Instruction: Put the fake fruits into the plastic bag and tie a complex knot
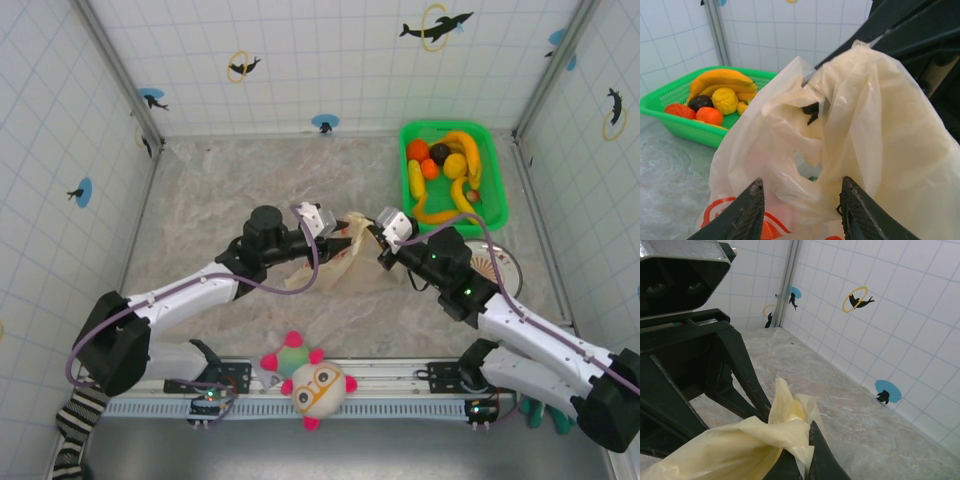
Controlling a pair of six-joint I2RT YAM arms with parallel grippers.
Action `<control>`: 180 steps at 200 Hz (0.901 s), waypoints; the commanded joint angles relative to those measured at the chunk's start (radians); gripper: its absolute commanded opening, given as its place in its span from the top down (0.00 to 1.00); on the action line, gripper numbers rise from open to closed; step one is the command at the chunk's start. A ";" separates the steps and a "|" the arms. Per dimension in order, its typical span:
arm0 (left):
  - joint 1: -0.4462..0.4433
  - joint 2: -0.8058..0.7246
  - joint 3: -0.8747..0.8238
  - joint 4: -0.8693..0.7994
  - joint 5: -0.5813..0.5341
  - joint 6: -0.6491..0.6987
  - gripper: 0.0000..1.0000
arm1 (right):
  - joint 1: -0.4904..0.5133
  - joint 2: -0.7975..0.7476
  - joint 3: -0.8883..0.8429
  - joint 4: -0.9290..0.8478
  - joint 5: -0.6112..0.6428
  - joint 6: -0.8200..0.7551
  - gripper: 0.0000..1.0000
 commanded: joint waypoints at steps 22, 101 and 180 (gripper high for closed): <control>0.021 -0.032 0.038 0.021 0.049 -0.007 0.66 | -0.008 -0.032 -0.033 0.064 -0.026 0.005 1.00; 0.076 -0.036 0.056 0.070 0.193 -0.057 0.66 | -0.008 -0.031 -0.040 0.067 -0.039 -0.015 1.00; 0.086 0.059 0.127 0.080 0.258 -0.066 0.66 | -0.008 -0.026 -0.034 0.064 -0.052 -0.017 1.00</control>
